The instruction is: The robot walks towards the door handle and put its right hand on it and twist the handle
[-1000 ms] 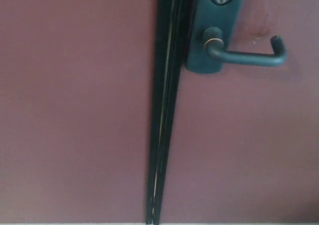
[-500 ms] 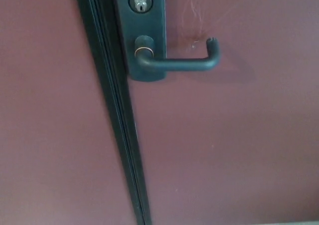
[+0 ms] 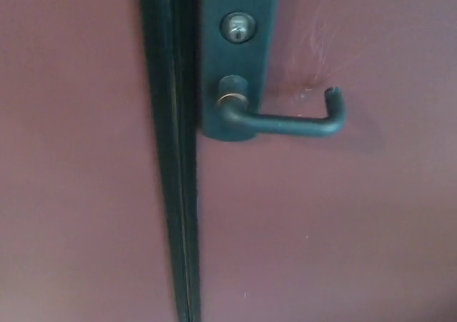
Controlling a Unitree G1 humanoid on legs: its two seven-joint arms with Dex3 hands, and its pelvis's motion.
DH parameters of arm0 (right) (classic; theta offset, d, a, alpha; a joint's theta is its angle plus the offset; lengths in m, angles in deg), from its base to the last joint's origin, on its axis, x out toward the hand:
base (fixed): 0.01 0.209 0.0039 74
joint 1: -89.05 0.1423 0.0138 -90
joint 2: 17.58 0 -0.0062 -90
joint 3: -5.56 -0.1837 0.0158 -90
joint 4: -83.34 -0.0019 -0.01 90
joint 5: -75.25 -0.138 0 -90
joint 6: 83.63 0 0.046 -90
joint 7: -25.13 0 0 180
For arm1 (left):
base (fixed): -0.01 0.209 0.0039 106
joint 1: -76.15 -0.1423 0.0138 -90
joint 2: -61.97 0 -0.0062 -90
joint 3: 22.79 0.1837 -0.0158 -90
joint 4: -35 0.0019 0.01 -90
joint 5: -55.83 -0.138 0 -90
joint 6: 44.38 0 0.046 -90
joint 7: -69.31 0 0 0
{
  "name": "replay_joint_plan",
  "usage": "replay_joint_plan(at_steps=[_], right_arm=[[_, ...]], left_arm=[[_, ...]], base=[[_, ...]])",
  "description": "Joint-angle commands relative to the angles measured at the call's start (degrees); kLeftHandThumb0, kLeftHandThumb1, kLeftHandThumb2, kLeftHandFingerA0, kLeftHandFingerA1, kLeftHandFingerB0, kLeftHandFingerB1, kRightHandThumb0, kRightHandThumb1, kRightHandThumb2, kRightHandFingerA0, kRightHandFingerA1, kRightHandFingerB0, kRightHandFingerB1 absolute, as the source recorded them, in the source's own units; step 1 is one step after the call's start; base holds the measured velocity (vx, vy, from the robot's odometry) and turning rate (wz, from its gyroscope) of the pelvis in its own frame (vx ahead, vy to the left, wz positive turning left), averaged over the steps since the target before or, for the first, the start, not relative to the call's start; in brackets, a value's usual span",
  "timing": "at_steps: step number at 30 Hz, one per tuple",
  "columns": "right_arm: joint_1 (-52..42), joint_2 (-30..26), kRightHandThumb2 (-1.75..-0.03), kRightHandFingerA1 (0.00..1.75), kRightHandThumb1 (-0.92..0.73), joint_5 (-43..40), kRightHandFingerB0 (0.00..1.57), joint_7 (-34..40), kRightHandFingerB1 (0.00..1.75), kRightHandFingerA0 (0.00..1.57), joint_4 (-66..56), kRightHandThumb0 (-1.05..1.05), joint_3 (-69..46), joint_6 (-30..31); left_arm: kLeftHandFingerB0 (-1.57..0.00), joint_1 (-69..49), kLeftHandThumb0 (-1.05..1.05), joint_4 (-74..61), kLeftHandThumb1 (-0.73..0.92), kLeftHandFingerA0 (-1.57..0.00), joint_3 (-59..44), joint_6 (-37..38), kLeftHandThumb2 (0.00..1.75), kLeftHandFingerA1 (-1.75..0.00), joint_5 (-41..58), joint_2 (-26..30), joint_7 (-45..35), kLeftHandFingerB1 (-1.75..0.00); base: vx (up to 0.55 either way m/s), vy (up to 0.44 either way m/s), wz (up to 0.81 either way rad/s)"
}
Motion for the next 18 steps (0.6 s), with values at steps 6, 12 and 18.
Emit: replay_joint_plan(at_steps=[6,12,18], right_arm=[[0.03,0.17,-0.60,0.49,-0.66,0.95,0.45,-0.15,0.38,0.68,0.06,-0.24,0.88,0.42],[-0.03,0.17,-0.60,0.48,-0.67,0.51,0.47,-0.77,0.39,0.66,0.00,-0.23,0.83,0.29],[-0.22,0.24,-0.60,0.48,-0.68,0.83,0.46,-0.17,0.39,0.66,-0.16,-0.23,1.23,0.72]], left_arm=[[-0.47,-0.12,-0.12,-0.35,0.64,-0.64,0.13,-0.24,0.58,-0.49,0.51,-0.17,-0.31,-0.41],[-0.47,-0.24,-0.12,-0.42,0.64,-0.65,0.82,0.68,0.58,-0.50,-0.17,0.22,-0.76,-0.41],[-0.48,0.30,-0.14,-0.42,0.64,-0.65,0.60,0.21,0.58,-0.51,0.39,-0.09,-0.38,-0.41]], base=[[0.11,0.154,0.12],[0.10,0.081,-0.04],[0.12,0.236,0.00]])
